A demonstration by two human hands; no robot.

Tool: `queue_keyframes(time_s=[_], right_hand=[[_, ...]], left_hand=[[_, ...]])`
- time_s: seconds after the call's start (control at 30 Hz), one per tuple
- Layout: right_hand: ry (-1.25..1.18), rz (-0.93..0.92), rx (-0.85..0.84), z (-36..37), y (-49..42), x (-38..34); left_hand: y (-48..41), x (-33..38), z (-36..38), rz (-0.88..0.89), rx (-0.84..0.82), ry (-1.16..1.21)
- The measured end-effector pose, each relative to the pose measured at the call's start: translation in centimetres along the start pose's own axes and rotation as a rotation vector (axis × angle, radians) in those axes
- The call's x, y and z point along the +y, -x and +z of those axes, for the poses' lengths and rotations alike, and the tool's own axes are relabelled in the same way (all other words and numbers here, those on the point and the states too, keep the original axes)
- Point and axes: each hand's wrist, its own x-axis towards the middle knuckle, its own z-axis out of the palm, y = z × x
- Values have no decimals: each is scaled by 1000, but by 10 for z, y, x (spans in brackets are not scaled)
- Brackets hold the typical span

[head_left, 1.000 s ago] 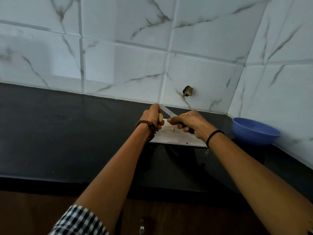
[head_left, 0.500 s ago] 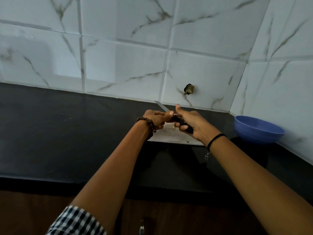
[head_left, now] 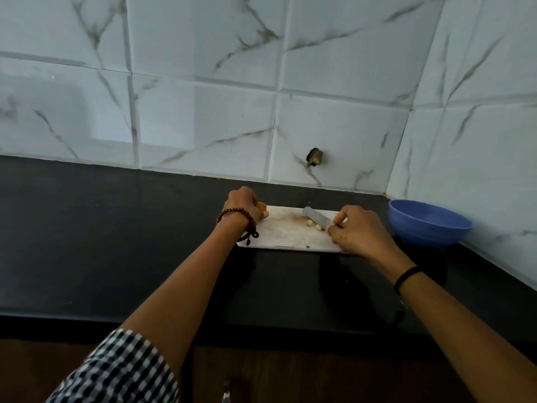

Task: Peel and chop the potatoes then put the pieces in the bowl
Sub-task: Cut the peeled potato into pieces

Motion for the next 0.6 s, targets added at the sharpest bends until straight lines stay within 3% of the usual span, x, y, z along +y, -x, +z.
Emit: queue_keyframes(time_s=[0.3, 0.4, 0.57, 0.6], right_hand=[[-133, -49, 45, 6, 4, 6], [-103, -82, 8, 7, 6, 0], [9, -66, 14, -3, 11, 1], [41, -37, 22, -6, 16, 5]], left_hand=[[-21, 6, 2, -38, -140, 104], [-25, 2, 2, -33, -117, 105], [-17, 15, -9, 57, 59, 107], [-13, 21, -7, 53, 27, 140]])
